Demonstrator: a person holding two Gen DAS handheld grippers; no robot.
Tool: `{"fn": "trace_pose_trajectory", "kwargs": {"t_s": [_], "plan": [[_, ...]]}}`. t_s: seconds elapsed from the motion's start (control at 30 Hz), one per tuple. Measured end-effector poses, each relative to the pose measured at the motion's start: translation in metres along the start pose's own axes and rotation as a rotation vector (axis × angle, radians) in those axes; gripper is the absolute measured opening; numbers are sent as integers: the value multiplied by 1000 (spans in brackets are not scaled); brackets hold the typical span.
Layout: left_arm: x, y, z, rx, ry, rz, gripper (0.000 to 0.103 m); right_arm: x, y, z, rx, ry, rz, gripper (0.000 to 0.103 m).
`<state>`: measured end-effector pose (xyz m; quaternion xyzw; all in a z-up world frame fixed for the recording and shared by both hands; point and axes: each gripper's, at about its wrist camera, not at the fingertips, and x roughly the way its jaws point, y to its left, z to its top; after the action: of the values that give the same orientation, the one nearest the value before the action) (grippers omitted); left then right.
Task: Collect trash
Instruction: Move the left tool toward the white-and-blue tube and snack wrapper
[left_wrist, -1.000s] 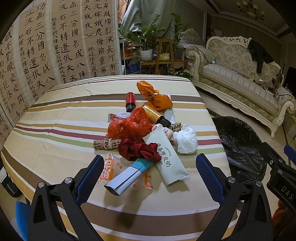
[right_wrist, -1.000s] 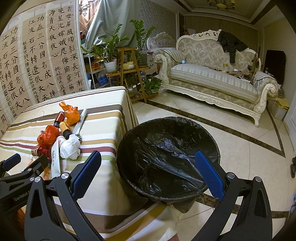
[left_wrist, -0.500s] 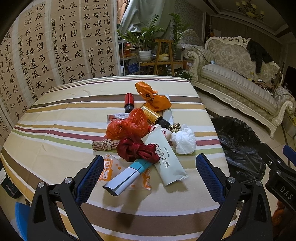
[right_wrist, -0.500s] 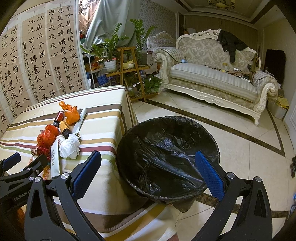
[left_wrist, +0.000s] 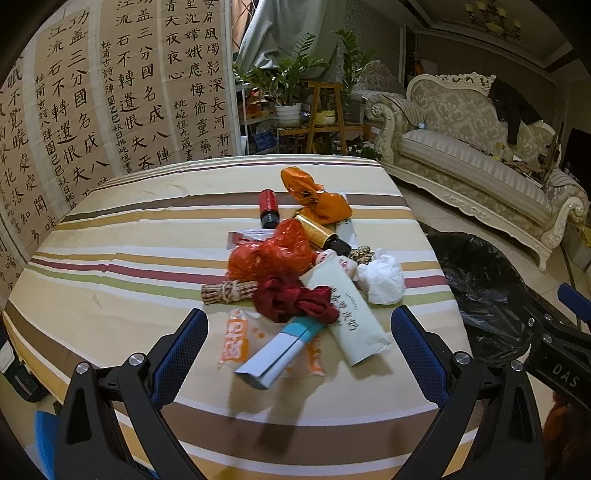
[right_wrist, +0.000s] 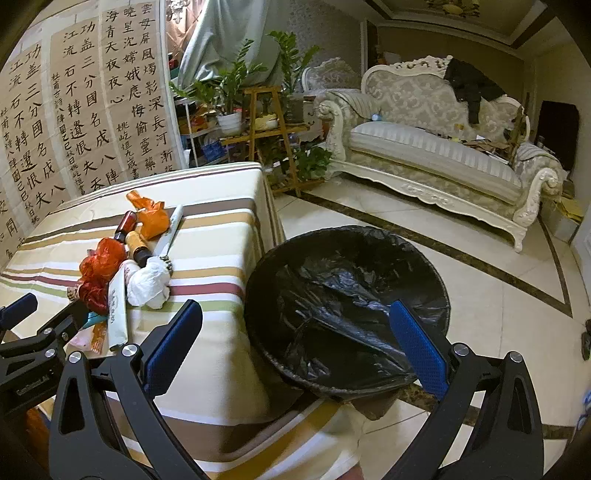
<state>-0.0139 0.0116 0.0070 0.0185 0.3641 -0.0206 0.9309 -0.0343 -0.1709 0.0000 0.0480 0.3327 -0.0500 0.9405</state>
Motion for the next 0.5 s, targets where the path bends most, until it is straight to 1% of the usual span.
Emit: {"fn": "trace_pose_trajectory", "kwargs": {"t_s": [0.17, 0.33, 0.5], "plan": [[-4, 12, -2, 21, -7, 15, 96, -2, 8, 1, -19, 12, 17, 99], [-5, 30, -6, 12, -4, 26, 96, -2, 16, 3, -39, 22, 30, 99], [-4, 44, -12, 7, 15, 14, 96, -1, 25, 1, -55, 33, 39, 99]]}}
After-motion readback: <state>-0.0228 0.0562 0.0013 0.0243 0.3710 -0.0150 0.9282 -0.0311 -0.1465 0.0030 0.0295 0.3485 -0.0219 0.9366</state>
